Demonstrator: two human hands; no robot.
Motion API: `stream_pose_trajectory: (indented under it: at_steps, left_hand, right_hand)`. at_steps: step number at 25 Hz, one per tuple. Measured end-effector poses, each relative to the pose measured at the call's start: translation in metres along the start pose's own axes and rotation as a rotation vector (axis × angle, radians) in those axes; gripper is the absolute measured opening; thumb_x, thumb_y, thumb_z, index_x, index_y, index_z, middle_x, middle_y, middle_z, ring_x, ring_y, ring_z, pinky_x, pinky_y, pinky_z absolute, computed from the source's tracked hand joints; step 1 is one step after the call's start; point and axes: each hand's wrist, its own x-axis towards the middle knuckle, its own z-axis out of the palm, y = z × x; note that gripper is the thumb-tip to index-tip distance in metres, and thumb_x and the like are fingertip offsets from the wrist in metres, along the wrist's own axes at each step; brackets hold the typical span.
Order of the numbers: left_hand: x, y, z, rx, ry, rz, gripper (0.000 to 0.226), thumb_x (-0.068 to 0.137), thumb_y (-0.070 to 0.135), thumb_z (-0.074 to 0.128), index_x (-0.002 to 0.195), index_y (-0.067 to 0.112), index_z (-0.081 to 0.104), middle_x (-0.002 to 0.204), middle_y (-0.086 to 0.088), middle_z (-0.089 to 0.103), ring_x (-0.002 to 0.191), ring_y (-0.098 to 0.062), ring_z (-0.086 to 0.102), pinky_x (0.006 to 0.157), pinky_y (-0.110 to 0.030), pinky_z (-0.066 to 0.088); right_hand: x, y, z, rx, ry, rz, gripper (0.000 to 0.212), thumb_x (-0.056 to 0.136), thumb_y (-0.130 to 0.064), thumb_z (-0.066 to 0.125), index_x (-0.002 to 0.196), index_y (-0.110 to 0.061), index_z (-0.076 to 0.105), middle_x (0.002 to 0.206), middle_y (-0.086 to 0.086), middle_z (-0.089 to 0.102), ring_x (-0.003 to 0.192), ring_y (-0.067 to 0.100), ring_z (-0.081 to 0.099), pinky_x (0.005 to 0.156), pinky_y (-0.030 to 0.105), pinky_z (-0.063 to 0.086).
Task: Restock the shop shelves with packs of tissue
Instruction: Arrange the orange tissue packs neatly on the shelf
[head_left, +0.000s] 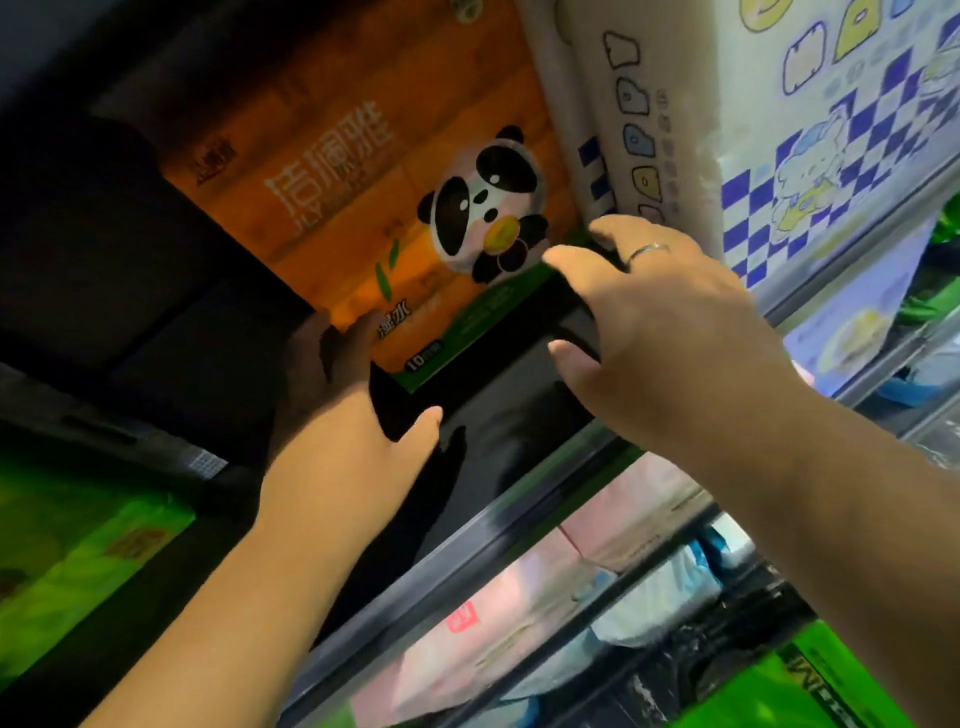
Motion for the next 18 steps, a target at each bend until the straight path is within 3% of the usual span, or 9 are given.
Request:
stream_pose_trajectory:
  at_steps: [2, 4, 6, 9, 12, 15, 18]
  left_hand:
    - [-0.018, 0.015, -0.005, 0.024, -0.086, 0.018, 0.086, 0.077, 0.049, 0.070, 0.147, 0.034, 0.022, 0.153, -0.001, 0.021, 0.132, -0.030, 0.038, 0.101, -0.042, 0.041]
    - [-0.046, 0.041, -0.009, -0.011, -0.098, 0.165, 0.087, 0.077, 0.048, 0.069, 0.148, 0.032, 0.022, 0.152, -0.002, 0.023, 0.138, -0.027, 0.031, 0.107, -0.041, 0.034]
    - [-0.067, 0.070, 0.001, -0.111, -0.098, 0.288, 0.085, 0.078, 0.047, 0.070, 0.148, 0.029, 0.025, 0.151, -0.002, 0.027, 0.142, -0.023, 0.024, 0.113, -0.036, 0.024]
    - [-0.108, 0.119, 0.031, -0.233, -0.180, 0.416, 0.080, 0.076, 0.047, 0.069, 0.143, 0.023, 0.034, 0.146, -0.005, 0.037, 0.138, -0.023, 0.031, 0.115, -0.027, 0.022]
    - [-0.151, 0.169, 0.068, -0.272, -0.325, 0.512, 0.080, 0.073, 0.050, 0.060, 0.143, 0.021, 0.033, 0.147, -0.009, 0.038, 0.136, -0.028, 0.034, 0.113, -0.038, 0.026]
    - [-0.195, 0.213, 0.104, -0.283, -0.434, 0.644, 0.086, 0.070, 0.046, 0.069, 0.143, 0.020, 0.031, 0.146, -0.012, 0.038, 0.137, -0.033, 0.035, 0.111, -0.049, 0.033]
    - [-0.231, 0.240, 0.135, -0.282, -0.524, 0.767, 0.089, 0.071, 0.044, 0.073, 0.143, 0.022, 0.027, 0.147, -0.011, 0.036, 0.138, -0.034, 0.032, 0.110, -0.052, 0.033]
  right_hand:
    - [-0.034, 0.011, -0.012, -0.004, 0.031, 0.033, 0.068, 0.088, -0.052, 0.055, 0.148, -0.034, 0.029, 0.155, 0.008, 0.030, 0.140, 0.033, 0.029, 0.105, 0.050, 0.037]
    - [-0.072, 0.029, -0.015, 0.006, 0.064, 0.083, 0.067, 0.084, -0.050, 0.060, 0.145, -0.031, 0.038, 0.150, 0.013, 0.037, 0.137, 0.036, 0.034, 0.103, 0.054, 0.038]
    - [-0.114, 0.053, -0.014, 0.002, 0.096, 0.160, 0.064, 0.080, -0.047, 0.058, 0.140, -0.026, 0.047, 0.144, 0.016, 0.045, 0.131, 0.039, 0.042, 0.101, 0.056, 0.042]
    - [-0.183, 0.086, -0.001, -0.029, 0.068, 0.300, 0.071, 0.073, -0.048, 0.057, 0.139, -0.023, 0.048, 0.141, 0.017, 0.047, 0.129, 0.039, 0.045, 0.099, 0.056, 0.043]
    - [-0.253, 0.116, 0.012, -0.064, 0.005, 0.443, 0.073, 0.070, -0.044, 0.070, 0.137, -0.023, 0.050, 0.142, 0.016, 0.047, 0.131, 0.038, 0.044, 0.099, 0.060, 0.041]
    - [-0.327, 0.144, 0.028, -0.083, -0.069, 0.624, 0.079, 0.065, -0.041, 0.078, 0.136, -0.023, 0.051, 0.144, 0.015, 0.045, 0.132, 0.037, 0.043, 0.098, 0.062, 0.040]
    - [-0.385, 0.161, 0.045, -0.126, -0.131, 0.752, 0.083, 0.064, -0.043, 0.079, 0.139, -0.022, 0.049, 0.144, 0.017, 0.043, 0.132, 0.037, 0.042, 0.099, 0.061, 0.039]
